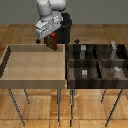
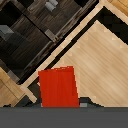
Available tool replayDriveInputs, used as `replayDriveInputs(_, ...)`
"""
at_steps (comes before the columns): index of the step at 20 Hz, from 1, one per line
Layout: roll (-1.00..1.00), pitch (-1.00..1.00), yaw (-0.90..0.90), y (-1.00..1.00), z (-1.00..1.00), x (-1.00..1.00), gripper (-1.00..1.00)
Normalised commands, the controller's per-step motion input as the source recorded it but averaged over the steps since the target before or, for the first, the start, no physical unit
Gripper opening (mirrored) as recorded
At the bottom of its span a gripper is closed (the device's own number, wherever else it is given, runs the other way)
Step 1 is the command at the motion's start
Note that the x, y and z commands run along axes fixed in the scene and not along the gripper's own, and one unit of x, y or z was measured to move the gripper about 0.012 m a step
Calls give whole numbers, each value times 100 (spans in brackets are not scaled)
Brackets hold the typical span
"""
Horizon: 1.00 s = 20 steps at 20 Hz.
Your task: Place the box of cereal into the appropriate compartment.
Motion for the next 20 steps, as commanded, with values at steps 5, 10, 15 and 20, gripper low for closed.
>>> replayDriveInputs(5, 0, 0, 0, 100, 0, 0, -100)
replayDriveInputs(10, 0, 0, 0, 100, 0, 0, -100)
replayDriveInputs(15, 0, 0, 0, 100, 0, 0, -100)
replayDriveInputs(20, 0, 0, 0, 100, 0, 0, -100)
